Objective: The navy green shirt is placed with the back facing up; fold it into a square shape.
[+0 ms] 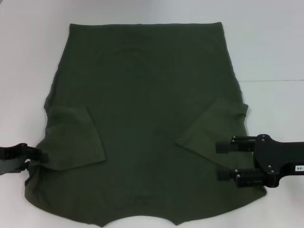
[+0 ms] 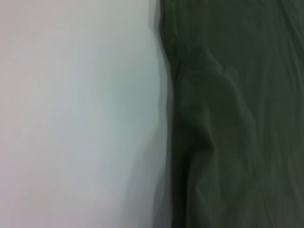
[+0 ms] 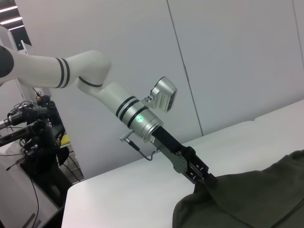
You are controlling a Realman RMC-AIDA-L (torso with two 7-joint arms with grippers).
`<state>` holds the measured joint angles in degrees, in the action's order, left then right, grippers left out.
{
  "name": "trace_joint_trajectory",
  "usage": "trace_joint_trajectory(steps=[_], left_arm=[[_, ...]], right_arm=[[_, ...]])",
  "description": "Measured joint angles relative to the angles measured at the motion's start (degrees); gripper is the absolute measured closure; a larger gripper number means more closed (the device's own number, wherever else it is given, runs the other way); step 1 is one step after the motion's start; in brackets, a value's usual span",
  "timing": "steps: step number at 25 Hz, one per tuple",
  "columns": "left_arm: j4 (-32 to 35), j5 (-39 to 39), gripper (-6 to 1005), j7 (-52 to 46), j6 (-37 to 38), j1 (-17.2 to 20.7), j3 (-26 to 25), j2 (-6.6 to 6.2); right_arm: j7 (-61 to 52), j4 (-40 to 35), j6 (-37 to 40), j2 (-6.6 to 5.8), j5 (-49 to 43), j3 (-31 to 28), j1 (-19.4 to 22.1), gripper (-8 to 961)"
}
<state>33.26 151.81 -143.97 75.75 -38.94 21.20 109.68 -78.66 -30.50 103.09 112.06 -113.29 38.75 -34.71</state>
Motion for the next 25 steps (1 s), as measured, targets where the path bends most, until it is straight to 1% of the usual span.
trace_joint_trajectory(steps=[6, 9, 17, 20, 25], left_arm=[[0.0, 1.5, 534, -0.8, -0.7, -0.1, 0.8, 0.00], [0.2, 2.6, 565, -2.9, -1.8, -0.1, 1.9, 0.00], [0.2, 2.8, 649, -2.9, -2.0, -0.3, 2.3, -0.08], [0.2, 2.8, 839, -2.9, -1.9, -0.5, 2.4, -0.09], [0.3, 2.8, 969, -2.9, -1.5, -0.9, 2.7, -0.28]], right_arm=[[0.0, 0.0, 0.0, 0.00, 0.0, 0.0, -0.1, 171], [0.0, 0.0, 0.0, 0.00, 0.0, 0.0, -0.1, 171], [0.0, 0.0, 0.0, 0.00, 0.0, -0.1, -0.2, 171], [0.0, 0.0, -0.2, 0.00, 0.0, -0.1, -0.2, 171], [-0.4, 0.0, -0.4, 0.00, 0.0, -0.7, -0.2, 172]])
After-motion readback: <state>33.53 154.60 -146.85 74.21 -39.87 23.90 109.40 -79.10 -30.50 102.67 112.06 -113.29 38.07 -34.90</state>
